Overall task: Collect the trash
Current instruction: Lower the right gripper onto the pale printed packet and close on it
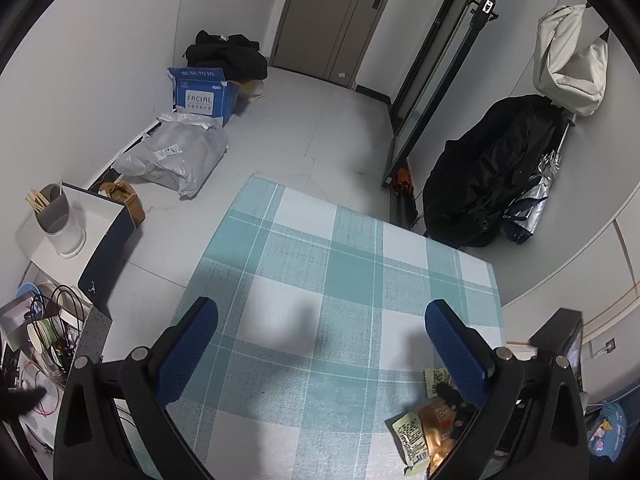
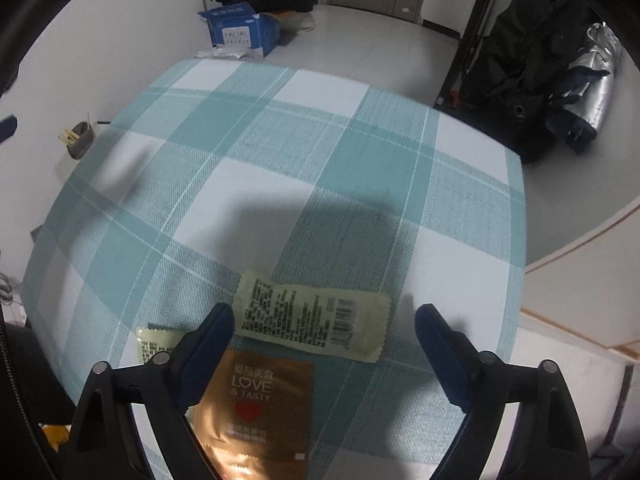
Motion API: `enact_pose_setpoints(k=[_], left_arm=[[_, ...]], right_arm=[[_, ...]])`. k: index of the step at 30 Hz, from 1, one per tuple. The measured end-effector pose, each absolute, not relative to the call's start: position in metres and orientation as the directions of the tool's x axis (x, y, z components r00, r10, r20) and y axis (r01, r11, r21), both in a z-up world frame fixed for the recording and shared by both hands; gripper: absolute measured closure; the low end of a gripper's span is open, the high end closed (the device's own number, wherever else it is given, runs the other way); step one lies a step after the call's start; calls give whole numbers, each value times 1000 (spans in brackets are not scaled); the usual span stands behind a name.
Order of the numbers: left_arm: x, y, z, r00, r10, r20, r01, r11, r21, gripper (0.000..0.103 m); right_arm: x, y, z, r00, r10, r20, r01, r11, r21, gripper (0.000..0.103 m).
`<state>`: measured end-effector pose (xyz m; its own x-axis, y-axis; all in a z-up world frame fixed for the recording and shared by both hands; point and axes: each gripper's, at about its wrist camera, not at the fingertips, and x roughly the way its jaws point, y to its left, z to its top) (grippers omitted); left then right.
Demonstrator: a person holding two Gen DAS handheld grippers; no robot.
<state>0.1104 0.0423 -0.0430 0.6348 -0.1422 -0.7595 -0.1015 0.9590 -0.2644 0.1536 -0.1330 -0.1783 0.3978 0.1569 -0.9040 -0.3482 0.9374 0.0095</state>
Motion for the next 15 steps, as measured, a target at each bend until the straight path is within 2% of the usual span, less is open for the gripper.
enact_pose_setpoints(k=[4, 15], left_arm=[[113, 48, -47, 612, -170, -772, -108, 950, -294, 1], [114, 58, -51, 593, -206, -778, -145, 924, -355, 1]], right_arm=[[154, -138, -173, 408, 196, -892, -336, 940, 53, 12], [156, -129, -189, 372, 134, -918, -340, 940, 0, 17]])
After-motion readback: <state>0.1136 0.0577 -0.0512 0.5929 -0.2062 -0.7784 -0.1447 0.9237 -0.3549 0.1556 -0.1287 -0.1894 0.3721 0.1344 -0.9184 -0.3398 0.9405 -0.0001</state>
